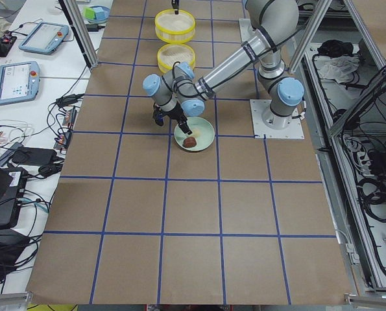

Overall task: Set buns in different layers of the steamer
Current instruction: 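Set the top tier beside the bottom tier while the left gripper descends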

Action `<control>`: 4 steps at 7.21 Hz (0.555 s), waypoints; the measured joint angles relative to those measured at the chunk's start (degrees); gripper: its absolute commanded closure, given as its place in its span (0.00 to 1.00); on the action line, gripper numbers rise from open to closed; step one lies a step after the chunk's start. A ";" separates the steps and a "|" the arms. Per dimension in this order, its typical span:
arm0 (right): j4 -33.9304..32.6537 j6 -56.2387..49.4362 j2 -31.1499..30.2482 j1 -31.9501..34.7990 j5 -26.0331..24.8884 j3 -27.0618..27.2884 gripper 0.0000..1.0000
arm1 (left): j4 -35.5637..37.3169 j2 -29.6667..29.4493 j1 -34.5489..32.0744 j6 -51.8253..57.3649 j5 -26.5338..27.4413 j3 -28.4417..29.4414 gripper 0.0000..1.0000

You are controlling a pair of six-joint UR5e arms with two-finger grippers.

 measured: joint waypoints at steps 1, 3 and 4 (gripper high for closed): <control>2.16 -4.08 -1.31 -4.03 -0.79 -0.03 1.00 | 0.16 -0.40 0.01 -0.06 -0.17 0.01 0.13; 5.18 -11.78 -3.26 -11.07 -2.08 -0.03 1.00 | -0.04 -0.84 0.01 0.14 -0.33 0.02 0.13; 6.43 -13.03 -4.25 -12.43 -2.80 -0.02 1.00 | -0.38 -0.92 0.01 0.26 -0.25 -0.01 0.13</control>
